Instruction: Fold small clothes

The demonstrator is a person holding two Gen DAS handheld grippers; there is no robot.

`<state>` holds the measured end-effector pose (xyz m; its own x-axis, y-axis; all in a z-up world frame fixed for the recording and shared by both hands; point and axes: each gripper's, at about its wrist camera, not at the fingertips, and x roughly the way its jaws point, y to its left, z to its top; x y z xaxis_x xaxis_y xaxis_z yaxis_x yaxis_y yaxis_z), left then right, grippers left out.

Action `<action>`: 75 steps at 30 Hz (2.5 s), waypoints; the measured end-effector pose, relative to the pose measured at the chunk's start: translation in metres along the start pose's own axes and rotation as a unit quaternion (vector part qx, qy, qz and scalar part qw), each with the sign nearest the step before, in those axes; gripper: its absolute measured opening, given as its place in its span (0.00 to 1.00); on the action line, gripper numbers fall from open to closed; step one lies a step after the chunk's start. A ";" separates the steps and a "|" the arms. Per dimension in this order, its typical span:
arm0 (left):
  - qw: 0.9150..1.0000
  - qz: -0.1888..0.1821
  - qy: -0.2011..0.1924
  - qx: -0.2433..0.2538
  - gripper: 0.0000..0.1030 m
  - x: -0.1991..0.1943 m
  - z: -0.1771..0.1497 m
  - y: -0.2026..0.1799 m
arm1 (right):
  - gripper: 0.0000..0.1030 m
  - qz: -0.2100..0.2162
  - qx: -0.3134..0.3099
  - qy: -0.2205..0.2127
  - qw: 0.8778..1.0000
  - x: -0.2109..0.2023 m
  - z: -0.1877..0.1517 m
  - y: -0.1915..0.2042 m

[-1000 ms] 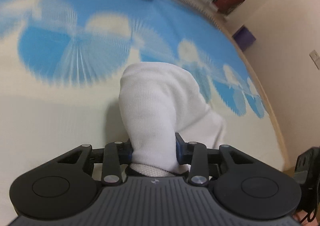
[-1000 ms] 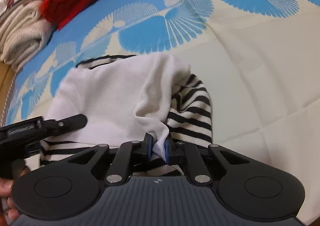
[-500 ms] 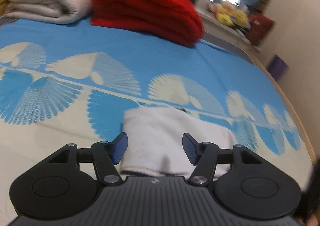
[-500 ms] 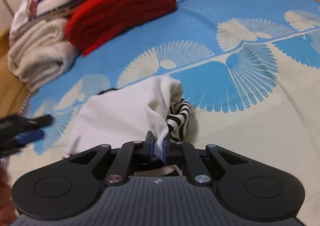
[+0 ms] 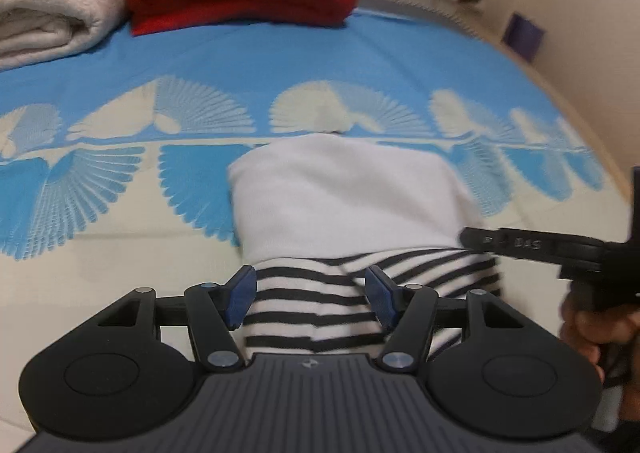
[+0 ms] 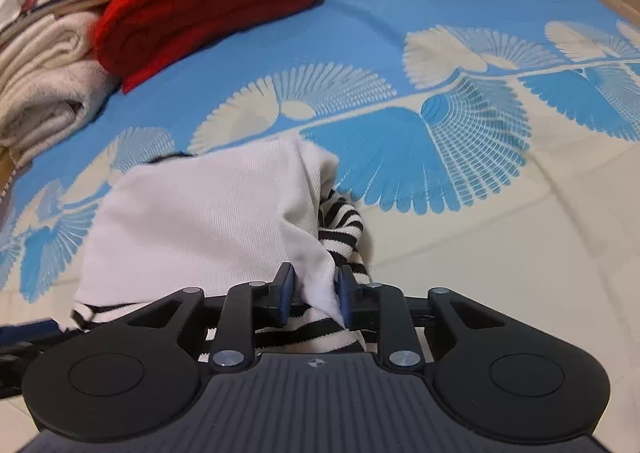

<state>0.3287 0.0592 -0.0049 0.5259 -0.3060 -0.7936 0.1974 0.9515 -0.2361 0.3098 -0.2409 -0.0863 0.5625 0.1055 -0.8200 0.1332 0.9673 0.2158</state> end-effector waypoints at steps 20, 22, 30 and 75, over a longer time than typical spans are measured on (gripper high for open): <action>0.976 0.145 -0.159 0.017 0.99 -0.154 -0.028 -0.064 | 0.54 -0.055 -0.047 -0.137 0.988 -0.157 -0.013 -0.001; 0.974 0.138 -0.174 0.029 1.00 -0.172 -0.046 -0.075 | 0.64 -0.042 -0.068 -0.163 0.983 -0.188 -0.028 0.006; 0.964 0.147 -0.212 0.061 0.99 -0.205 -0.138 -0.120 | 0.79 -0.039 -0.140 -0.198 0.969 -0.242 -0.111 0.008; 0.989 0.109 -0.095 -0.042 0.99 -0.122 -0.168 -0.095 | 0.79 -0.057 -0.200 -0.139 0.968 -0.199 -0.164 0.029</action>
<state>0.1070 0.0117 0.0199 0.6965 -0.0862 -0.7124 -0.0037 0.9923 -0.1236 0.0682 -0.1958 -0.0037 0.7681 -0.0195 -0.6400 -0.0883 0.9867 -0.1361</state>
